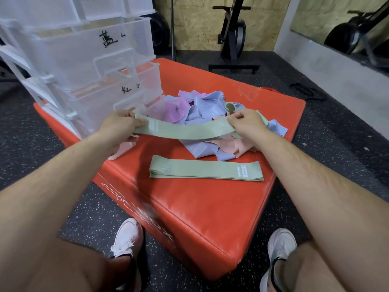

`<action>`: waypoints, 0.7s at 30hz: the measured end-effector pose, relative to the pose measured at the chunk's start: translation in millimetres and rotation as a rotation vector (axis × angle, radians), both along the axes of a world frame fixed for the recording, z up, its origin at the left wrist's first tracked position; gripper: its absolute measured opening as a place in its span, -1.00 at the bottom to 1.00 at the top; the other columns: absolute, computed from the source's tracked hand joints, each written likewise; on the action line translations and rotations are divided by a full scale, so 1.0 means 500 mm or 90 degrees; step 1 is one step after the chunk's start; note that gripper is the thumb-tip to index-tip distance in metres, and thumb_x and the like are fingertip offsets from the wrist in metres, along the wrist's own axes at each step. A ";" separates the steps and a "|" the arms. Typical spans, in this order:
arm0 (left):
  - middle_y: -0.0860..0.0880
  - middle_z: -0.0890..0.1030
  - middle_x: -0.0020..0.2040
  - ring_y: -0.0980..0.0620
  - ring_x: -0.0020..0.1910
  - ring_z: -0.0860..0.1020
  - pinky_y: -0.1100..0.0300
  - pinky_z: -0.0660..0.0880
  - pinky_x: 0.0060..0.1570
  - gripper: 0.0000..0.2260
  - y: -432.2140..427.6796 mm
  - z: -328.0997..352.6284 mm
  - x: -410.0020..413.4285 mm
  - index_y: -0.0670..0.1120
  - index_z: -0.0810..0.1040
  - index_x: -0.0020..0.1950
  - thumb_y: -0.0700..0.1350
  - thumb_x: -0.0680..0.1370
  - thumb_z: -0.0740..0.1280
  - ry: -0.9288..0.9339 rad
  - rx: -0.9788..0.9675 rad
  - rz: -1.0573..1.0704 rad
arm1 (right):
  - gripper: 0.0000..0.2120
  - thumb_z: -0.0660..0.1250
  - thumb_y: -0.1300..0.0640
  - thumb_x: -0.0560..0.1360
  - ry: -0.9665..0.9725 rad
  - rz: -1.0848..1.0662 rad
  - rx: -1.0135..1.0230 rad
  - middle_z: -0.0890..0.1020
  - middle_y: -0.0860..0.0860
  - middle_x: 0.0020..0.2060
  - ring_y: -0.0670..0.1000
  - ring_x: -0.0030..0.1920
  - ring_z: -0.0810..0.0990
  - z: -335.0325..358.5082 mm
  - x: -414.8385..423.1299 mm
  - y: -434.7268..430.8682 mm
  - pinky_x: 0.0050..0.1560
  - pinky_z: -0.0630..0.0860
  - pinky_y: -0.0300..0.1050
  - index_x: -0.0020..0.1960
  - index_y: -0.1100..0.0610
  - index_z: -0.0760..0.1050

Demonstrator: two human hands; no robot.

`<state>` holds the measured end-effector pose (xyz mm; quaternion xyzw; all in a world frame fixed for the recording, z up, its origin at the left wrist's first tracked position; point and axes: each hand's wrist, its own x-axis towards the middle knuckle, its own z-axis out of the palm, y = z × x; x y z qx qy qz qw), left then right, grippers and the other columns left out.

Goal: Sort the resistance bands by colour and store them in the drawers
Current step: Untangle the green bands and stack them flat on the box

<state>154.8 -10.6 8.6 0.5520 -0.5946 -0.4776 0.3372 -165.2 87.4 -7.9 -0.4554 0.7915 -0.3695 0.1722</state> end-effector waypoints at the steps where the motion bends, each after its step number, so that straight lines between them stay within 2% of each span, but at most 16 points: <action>1: -0.10 0.58 -0.13 -0.06 -0.24 0.57 0.18 0.53 -0.39 -0.83 0.002 0.001 0.003 -0.06 0.47 -0.20 -0.18 0.51 0.43 -0.006 0.010 0.013 | -0.70 0.35 0.09 0.55 0.006 -0.008 0.011 0.53 0.13 -0.28 0.04 -0.23 0.47 0.010 -0.009 0.016 -0.19 0.42 -0.05 -0.18 0.33 0.58; 3: -0.09 0.57 -0.18 -0.02 -0.27 0.56 0.18 0.52 -0.36 -0.84 0.008 0.002 0.007 -0.06 0.51 -0.21 -0.21 0.48 0.45 -0.016 0.029 0.016 | -0.71 0.41 0.09 0.53 -0.001 -0.004 0.047 0.51 0.09 -0.27 0.05 -0.28 0.47 0.026 -0.030 0.048 -0.21 0.50 0.04 -0.19 0.34 0.58; 6: -0.08 0.53 -0.29 0.00 -0.31 0.53 0.18 0.54 -0.28 -0.79 0.026 -0.008 0.010 -0.09 0.50 -0.28 -0.27 0.45 0.48 -0.049 0.052 -0.037 | -0.77 0.46 0.10 0.51 0.055 0.039 0.127 0.61 0.09 -0.18 -0.01 -0.30 0.48 0.048 -0.046 0.108 -0.20 0.47 -0.06 -0.04 0.30 0.64; 9: -0.08 0.55 -0.34 0.04 -0.38 0.53 0.25 0.53 -0.35 -0.81 0.052 -0.022 0.010 -0.11 0.50 -0.24 -0.25 0.44 0.51 -0.096 0.076 -0.114 | -0.79 0.50 0.14 0.48 0.038 0.054 0.177 0.71 0.18 -0.09 0.02 -0.31 0.56 0.055 -0.055 0.160 -0.22 0.52 -0.10 0.02 0.27 0.64; 13: -0.09 0.57 -0.31 0.03 -0.37 0.52 0.34 0.51 -0.48 -0.79 0.074 -0.050 0.006 -0.11 0.52 -0.17 -0.18 0.40 0.55 -0.142 0.065 -0.140 | -0.82 0.48 0.16 0.49 0.034 0.060 0.220 0.68 0.06 -0.20 -0.03 -0.32 0.54 0.028 -0.056 0.206 -0.33 0.45 -0.23 0.03 0.24 0.64; 15: -0.11 0.57 -0.30 0.00 -0.36 0.51 0.34 0.51 -0.50 -0.78 0.082 -0.064 0.003 -0.11 0.52 -0.16 -0.17 0.40 0.56 -0.160 0.055 -0.136 | -0.84 0.48 0.15 0.49 0.053 0.063 0.217 0.68 0.05 -0.22 -0.03 -0.31 0.54 0.007 -0.054 0.216 -0.30 0.44 -0.19 -0.02 0.23 0.65; 18: -0.10 0.56 -0.30 0.01 -0.38 0.52 0.33 0.52 -0.49 -0.77 0.088 -0.080 -0.003 -0.11 0.50 -0.16 -0.19 0.40 0.56 -0.160 0.044 -0.128 | -0.85 0.47 0.13 0.49 0.069 0.076 0.232 0.72 0.07 -0.17 -0.04 -0.27 0.56 -0.015 -0.055 0.222 -0.26 0.43 -0.16 -0.04 0.21 0.67; 21: -0.10 0.55 -0.27 -0.02 -0.35 0.53 0.28 0.56 -0.43 -0.77 0.090 -0.090 -0.007 -0.13 0.51 -0.14 -0.19 0.40 0.56 -0.169 0.045 -0.115 | -0.87 0.45 0.10 0.51 0.082 0.084 0.249 0.69 -0.01 -0.29 -0.10 -0.34 0.54 -0.023 -0.056 0.224 -0.32 0.39 -0.17 -0.06 0.17 0.64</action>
